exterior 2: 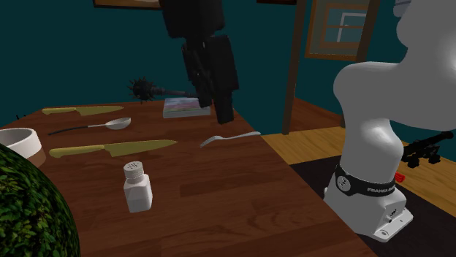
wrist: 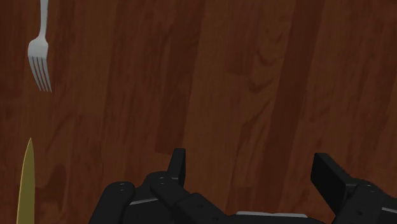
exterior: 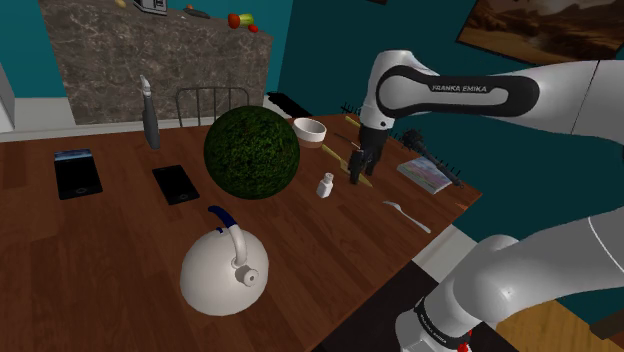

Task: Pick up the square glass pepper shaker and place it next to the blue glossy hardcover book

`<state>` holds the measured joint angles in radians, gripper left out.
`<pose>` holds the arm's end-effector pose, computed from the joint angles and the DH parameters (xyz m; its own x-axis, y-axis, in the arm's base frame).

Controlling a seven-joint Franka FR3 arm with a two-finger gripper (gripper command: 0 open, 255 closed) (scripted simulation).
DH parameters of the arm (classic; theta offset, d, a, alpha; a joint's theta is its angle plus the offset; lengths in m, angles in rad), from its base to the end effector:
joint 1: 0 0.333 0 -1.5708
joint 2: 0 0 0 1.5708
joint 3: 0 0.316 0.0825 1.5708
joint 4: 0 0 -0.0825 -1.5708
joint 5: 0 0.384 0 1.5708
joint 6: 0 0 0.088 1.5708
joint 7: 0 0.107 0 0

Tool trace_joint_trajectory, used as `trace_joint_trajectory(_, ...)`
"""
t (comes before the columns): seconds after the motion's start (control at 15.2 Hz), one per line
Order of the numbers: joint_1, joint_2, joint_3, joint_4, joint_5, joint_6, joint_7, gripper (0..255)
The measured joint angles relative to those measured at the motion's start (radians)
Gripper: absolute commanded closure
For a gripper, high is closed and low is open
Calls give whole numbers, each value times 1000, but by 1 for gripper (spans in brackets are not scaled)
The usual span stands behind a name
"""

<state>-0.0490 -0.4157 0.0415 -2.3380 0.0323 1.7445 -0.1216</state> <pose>0.4046 0.0009 0.4796 0.9794 0.1020 -0.1742 0.0974 -0.9946 -0.0350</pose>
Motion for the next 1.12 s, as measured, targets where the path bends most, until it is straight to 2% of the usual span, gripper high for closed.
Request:
trace_joint_trajectory(0.2, -9, 127, 2, 62, -11, 57, 20, 0)
trace_joint_trajectory(0.79, -42, 485, -23, 303, -52, 151, 50, 0)
trace_joint_trajectory(1.12, -50, 616, -32, 395, -62, 181, 65, 0)
